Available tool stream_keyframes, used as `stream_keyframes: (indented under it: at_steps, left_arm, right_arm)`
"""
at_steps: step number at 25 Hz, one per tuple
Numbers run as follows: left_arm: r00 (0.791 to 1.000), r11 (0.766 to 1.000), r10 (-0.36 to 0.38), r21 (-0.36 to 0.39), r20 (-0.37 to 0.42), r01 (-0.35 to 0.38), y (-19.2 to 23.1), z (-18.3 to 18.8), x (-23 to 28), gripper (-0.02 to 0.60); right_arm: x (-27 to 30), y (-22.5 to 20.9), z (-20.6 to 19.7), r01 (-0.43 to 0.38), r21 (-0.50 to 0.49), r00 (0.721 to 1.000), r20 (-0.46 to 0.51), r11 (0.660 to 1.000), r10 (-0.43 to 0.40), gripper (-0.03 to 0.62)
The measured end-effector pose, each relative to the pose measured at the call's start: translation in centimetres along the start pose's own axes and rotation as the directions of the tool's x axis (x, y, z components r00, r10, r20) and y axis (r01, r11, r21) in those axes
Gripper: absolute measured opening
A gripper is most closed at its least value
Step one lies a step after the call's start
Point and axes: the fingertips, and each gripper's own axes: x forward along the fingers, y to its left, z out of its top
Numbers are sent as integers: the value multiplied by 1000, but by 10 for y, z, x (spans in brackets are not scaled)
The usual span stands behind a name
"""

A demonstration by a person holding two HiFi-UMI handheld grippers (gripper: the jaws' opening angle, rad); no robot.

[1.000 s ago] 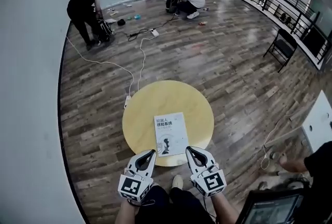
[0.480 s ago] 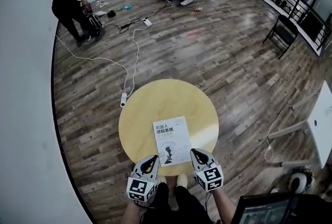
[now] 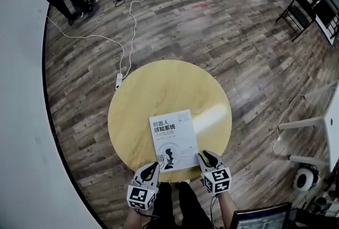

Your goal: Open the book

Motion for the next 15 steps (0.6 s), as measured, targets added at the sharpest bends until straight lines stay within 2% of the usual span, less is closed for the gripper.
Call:
stream_keyframes:
  at_steps: [4, 8, 11, 15]
  left_arm:
    - [1000, 1000, 18, -22, -8, -18, 8, -6, 1, 3]
    - [1000, 999, 24, -44, -5, -25, 9, -11, -7, 3]
    - [1000, 999, 28, -44, -1, -28, 13, -11, -9, 3]
    - [1000, 999, 25, -39, 1, -25, 11, -11, -10, 3]
  right_arm:
    - [7, 5, -12, -18, 3, 999, -47, 1000, 18, 83]
    - [11, 5, -20, 19, 1, 997, -69, 1000, -19, 81]
    - [9, 2, -18, 47, 14, 998, -47, 999, -46, 20]
    - [2, 3, -12, 52, 19, 999, -12, 998, -52, 5]
